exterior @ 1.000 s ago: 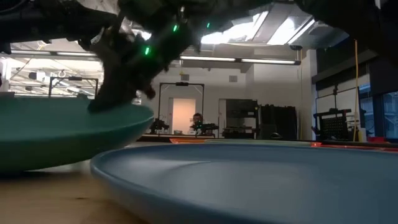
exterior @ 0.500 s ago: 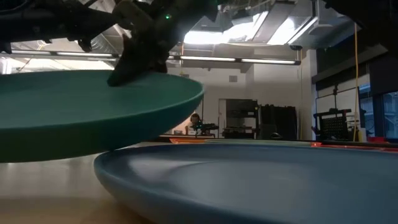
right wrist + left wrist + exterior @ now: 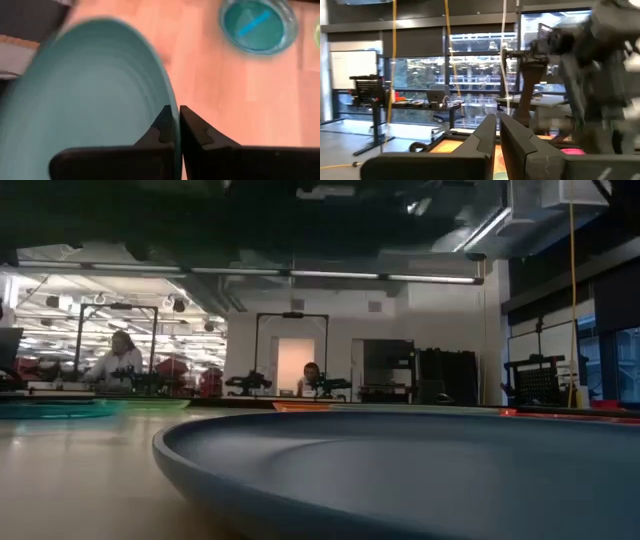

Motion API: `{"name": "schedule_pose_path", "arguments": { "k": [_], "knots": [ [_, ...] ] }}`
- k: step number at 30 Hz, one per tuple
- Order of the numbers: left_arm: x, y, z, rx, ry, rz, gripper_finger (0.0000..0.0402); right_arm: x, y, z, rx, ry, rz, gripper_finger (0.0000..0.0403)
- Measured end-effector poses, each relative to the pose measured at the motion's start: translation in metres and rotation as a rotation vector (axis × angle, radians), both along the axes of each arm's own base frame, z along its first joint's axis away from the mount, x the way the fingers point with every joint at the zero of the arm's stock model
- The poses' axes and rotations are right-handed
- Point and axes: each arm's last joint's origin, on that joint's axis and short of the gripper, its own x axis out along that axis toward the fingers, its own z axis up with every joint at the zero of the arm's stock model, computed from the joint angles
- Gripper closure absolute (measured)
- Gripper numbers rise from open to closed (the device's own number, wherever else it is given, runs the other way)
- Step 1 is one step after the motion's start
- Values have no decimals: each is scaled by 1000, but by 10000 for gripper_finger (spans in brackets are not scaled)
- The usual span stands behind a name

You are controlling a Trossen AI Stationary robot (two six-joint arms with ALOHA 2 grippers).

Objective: Stack plastic plates
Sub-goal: Stack the green plate on top of the blue plate

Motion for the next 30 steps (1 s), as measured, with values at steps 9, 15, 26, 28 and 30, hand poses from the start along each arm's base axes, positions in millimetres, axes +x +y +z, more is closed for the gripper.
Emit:
{"name": "schedule_pose_path", "arguments": {
  "k": [9,15,26,28,30],
  "knots": [
    [0,0,0,-13,-5,-3,383,-31,48,10,-76,65,77,402],
    [0,0,1,-22,-8,-5,383,-61,51,-15,-137,158,4,402],
    [0,0,1,-24,-9,-2,383,-145,9,-35,7,-100,-207,402],
    [0,0,1,-25,-9,-2,383,-153,2,-47,38,-138,-236,402],
    [0,0,1,-25,-9,-1,383,-158,-1,-61,80,-149,-230,402]
  ]
}}
